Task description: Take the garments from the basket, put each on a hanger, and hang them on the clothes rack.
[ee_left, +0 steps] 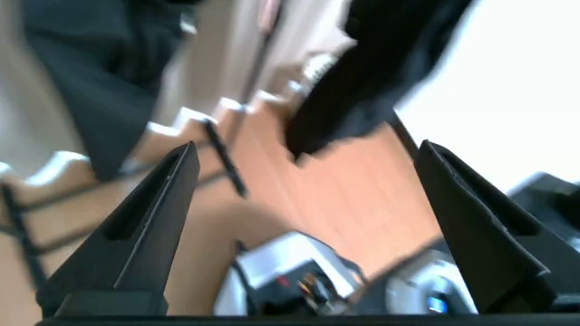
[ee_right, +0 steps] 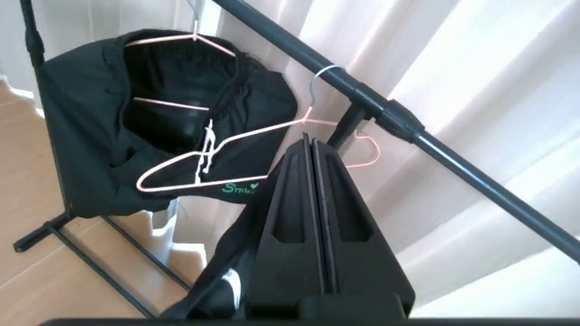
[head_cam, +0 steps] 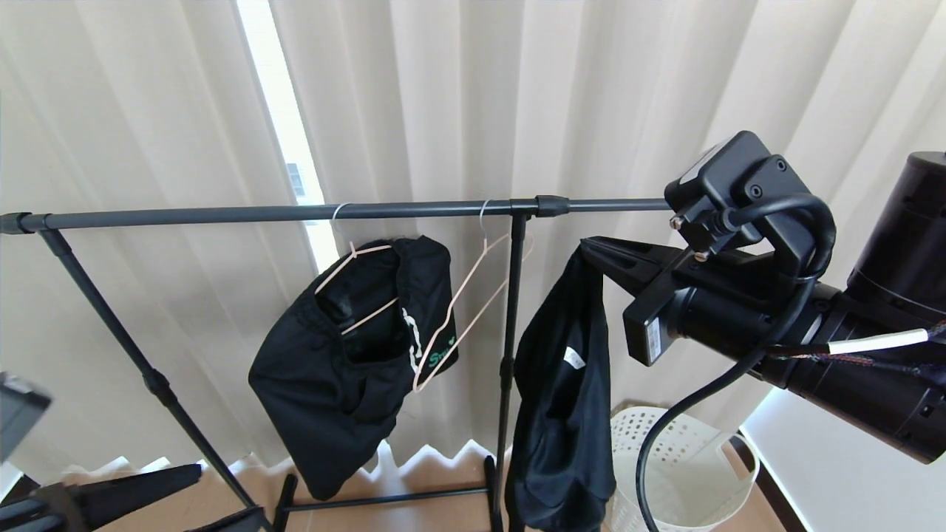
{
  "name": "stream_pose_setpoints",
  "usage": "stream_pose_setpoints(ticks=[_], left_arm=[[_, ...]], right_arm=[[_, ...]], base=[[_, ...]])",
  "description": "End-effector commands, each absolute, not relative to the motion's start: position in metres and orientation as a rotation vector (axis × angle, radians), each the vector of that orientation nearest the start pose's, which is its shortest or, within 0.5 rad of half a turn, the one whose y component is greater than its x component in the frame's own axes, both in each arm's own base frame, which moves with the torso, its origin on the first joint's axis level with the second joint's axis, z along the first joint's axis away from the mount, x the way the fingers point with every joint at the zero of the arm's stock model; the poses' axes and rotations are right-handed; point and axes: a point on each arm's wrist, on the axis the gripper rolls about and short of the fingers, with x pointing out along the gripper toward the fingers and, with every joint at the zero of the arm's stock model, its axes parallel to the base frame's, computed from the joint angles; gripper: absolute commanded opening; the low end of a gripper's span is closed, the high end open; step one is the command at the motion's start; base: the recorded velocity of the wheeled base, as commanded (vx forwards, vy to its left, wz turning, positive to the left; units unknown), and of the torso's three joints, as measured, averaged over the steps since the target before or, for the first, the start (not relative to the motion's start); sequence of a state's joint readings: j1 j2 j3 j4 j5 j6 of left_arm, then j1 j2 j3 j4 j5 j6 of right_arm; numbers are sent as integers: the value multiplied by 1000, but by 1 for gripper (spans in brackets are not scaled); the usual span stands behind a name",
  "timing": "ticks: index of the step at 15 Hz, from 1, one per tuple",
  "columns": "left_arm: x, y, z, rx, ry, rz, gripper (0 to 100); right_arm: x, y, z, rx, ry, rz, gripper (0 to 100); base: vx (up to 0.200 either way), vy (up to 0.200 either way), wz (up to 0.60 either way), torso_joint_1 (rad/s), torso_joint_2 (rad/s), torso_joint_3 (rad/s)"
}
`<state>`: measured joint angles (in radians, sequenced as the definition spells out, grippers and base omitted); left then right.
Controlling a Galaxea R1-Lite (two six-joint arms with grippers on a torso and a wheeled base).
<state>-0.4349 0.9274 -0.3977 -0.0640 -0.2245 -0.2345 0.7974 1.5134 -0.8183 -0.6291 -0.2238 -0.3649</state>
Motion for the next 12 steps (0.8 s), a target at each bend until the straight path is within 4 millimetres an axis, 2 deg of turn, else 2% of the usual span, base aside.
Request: stream_pose_setpoints(ticks=[1,2,3,5,10,12], left_arm=[[142,-123,158,-63,734,-566,100],[158,-137,146,-43,743,-541,100],[162,-142,142,-38,745,-543,100],[180,-168,126,-6,717,-586,100],[211,-198,114,-53,649,-536,100],[216,-210,117,-66,610,-556,100]], right_arm=[[191,188,237,-391,-42,579,0],[191,188,237,-385,-42,579,0],[190,188,237,-379,-40,581,0],[186,199,234,-364,-31,617,0],[178,208,234,-345,-26,615,0],[176,210,234,-344,-26,618,0]], base=[[0,0,0,0,0,0],[0,0,0,0,0,0],[0,0,0,0,0,0],[0,0,0,0,0,0],[0,0,0,0,0,0],[0,0,0,0,0,0]])
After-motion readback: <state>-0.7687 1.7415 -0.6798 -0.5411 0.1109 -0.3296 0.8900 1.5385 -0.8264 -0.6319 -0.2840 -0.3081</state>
